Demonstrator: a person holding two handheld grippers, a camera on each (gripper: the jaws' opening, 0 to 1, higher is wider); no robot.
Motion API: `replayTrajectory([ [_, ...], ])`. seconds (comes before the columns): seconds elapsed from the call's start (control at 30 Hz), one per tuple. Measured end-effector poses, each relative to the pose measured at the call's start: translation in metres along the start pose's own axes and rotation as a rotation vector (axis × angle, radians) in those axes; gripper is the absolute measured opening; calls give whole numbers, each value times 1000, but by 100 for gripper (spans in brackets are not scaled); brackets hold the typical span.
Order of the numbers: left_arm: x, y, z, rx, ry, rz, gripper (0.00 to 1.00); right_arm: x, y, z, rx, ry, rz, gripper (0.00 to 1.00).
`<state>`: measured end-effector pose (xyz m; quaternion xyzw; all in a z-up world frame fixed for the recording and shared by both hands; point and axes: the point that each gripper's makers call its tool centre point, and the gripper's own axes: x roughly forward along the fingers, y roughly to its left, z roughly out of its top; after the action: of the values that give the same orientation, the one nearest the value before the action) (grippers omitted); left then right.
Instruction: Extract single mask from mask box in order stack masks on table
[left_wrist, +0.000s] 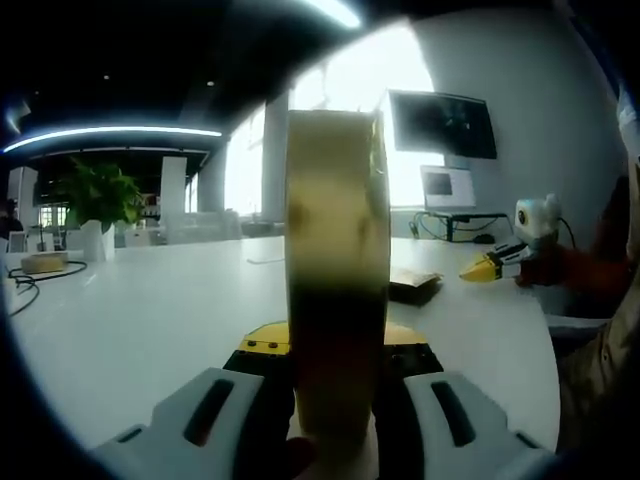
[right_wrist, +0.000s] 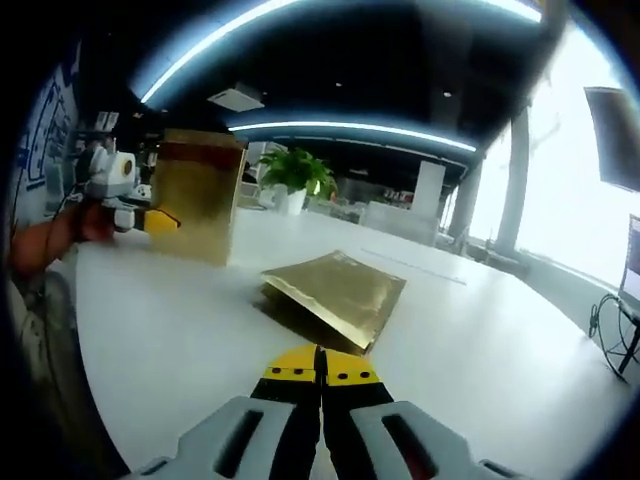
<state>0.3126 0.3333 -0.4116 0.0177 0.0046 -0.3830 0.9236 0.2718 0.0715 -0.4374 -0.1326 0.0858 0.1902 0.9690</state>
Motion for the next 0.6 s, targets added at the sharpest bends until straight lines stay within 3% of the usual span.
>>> replayTrajectory([
  [0.47, 0, -1, 0, -1, 0, -2, 20, -1, -1, 4, 43, -32, 16, 0],
  [0.6, 0, -1, 1, 0, 0, -1, 20, -3, -1, 10, 3, -87, 46, 0],
])
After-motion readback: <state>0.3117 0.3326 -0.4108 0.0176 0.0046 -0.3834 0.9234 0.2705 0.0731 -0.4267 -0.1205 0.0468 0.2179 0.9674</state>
